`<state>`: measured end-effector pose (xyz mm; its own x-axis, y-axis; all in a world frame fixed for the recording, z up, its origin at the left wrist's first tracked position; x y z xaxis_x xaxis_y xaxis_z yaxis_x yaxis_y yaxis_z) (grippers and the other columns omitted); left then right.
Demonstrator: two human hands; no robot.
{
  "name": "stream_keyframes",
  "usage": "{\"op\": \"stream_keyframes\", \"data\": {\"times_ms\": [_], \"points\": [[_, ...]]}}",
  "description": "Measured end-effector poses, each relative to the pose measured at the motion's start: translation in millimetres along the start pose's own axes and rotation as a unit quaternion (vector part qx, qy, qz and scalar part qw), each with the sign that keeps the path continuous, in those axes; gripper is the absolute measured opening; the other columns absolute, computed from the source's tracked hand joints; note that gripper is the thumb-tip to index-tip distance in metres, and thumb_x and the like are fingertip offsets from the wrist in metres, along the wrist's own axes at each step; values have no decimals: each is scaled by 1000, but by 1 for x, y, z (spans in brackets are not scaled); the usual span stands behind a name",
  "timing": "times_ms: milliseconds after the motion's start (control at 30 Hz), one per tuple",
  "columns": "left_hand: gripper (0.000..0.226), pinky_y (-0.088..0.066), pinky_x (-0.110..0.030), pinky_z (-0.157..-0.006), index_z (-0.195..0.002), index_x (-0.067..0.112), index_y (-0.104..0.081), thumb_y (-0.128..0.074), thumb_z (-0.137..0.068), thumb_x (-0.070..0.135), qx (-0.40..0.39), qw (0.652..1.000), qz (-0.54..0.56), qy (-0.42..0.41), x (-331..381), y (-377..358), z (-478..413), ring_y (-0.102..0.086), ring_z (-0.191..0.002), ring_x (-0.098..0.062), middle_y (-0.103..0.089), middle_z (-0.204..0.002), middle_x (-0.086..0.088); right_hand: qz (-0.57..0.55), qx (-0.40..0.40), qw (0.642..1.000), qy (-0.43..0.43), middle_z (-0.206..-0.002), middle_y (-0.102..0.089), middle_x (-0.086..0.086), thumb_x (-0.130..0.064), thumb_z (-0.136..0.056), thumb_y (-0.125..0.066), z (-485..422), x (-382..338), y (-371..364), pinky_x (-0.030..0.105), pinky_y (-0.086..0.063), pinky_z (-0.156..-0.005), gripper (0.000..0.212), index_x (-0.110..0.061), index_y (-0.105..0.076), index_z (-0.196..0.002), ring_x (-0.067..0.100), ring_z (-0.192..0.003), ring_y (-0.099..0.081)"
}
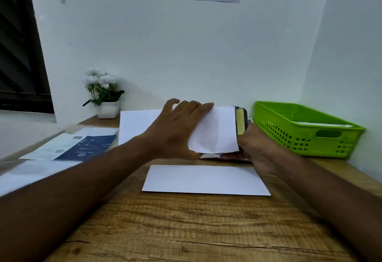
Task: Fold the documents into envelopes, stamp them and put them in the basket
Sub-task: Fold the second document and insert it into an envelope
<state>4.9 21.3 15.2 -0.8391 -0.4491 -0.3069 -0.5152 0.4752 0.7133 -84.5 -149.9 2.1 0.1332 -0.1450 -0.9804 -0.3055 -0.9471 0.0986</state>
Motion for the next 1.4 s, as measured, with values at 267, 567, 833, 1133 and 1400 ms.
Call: {"op": "stream_keyframes", "data": {"times_ms": [267, 567, 833, 1133, 1400], "points": [[102, -27, -43, -104, -143, 19, -34, -68, -59, 66, 1, 1000, 15, -24, 4, 3, -2, -46, -113, -18, -51, -127, 0, 31, -1, 999, -37, -88, -77, 4, -29, -93, -61, 1, 5, 0, 28, -58, -55, 22, -20, -67, -112, 24, -70, -75], [124, -18, -50, -112, -150, 14, -19, -60, -53, 79, 5, 998, -15, 58, -2, 6, -1, -40, -123, -20, -44, -133, 0, -21, 37, 999, 20, -67, -71, -8, -7, -87, -68, -1, -2, -1, 22, -50, -47, 14, -20, -69, -81, 8, -58, -64], [109, -27, -39, -98, -143, 15, -35, -67, -54, 69, 60, 998, 3, 35, 7, 11, -2, -45, -106, -20, -47, -116, 0, 37, 68, 997, 12, -84, -70, 3, -21, -85, -69, 0, -4, 3, 24, -48, -47, 4, -19, -67, -87, 17, -68, -64], [104, -27, -43, -100, -138, 16, -43, -51, -58, 81, 51, 998, -3, 21, 14, 12, -3, -47, -105, -20, -51, -115, 0, 52, 59, 997, -4, -84, -71, 9, -18, -71, -80, 4, -2, 1, 28, -49, -54, 19, -18, -68, -86, 27, -68, -64], [88, -28, -43, -95, -127, 19, -47, -58, -53, 65, 49, 996, -32, 62, -36, 19, -1, -50, -100, -22, -53, -108, 1, 133, -3, 991, 32, -74, -73, 4, -56, -97, -40, 1, -14, 14, 25, -43, -50, 47, -18, -67, -92, 24, -57, -67]]}}
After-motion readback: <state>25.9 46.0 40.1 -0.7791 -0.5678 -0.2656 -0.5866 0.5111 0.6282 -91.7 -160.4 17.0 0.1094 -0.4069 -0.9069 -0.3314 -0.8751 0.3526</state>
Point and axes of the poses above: each hand's wrist, its own z-axis away from the middle knuckle, its own y-axis out of the back of the hand, x = y × z, the point moved 2 cm from there along -z, towards the middle knuckle
